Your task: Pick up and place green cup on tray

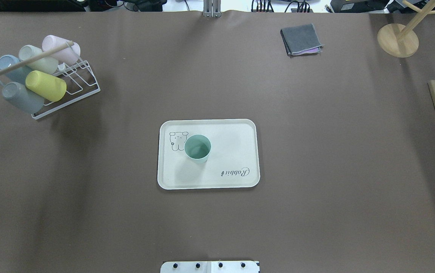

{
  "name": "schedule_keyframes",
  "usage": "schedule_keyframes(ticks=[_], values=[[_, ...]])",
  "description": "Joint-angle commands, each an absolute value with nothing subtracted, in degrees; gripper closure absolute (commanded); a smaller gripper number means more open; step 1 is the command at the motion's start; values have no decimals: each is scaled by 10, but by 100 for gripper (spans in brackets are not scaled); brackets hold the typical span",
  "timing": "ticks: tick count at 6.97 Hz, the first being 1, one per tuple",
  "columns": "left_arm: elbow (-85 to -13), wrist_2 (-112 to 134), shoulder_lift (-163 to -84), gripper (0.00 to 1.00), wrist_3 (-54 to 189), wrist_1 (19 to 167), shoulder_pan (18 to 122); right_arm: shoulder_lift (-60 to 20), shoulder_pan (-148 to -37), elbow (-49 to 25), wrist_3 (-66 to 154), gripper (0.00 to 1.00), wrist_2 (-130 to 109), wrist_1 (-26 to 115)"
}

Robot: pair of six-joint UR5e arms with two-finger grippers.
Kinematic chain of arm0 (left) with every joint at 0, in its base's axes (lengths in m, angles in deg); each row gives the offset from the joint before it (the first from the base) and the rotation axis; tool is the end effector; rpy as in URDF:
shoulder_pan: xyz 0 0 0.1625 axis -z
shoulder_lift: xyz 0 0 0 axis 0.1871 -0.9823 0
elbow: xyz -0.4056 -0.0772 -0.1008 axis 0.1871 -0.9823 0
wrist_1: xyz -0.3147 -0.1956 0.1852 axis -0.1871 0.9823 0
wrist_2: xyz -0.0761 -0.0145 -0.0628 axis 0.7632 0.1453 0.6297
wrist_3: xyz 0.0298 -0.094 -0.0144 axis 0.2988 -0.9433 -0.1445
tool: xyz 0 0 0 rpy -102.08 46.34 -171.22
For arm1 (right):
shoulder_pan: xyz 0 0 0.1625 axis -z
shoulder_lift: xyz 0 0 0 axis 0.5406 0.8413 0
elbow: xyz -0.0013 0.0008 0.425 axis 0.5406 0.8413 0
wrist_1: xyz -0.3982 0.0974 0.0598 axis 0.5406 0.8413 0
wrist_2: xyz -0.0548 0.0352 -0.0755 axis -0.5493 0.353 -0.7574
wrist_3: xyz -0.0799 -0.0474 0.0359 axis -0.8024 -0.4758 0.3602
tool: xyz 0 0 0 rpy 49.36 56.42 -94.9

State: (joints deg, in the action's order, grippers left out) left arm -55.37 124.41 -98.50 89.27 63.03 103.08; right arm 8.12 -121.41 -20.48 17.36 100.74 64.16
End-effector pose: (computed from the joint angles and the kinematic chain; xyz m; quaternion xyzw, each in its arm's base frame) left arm -0.0806 -0.4475 0.6457 0.0131 0.3838 0.0286 0.9229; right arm 0.0540 -0.4307 0.6347 0.0084 -0.3768 -0.0844 0.9224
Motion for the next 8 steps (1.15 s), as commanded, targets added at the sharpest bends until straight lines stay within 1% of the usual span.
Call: schedule_keyframes(ticks=[1,6,8], values=[[-554,1245,-983,2,890,631,1032,81,-1214,-205,174,0,1008,642],[-556,1247,-980,2,894,631,1038,80,-1214,-211,174,0,1020,641],[-556,1248,-980,2,895,631,1039,81,-1214,-203,172,0,1014,641]])
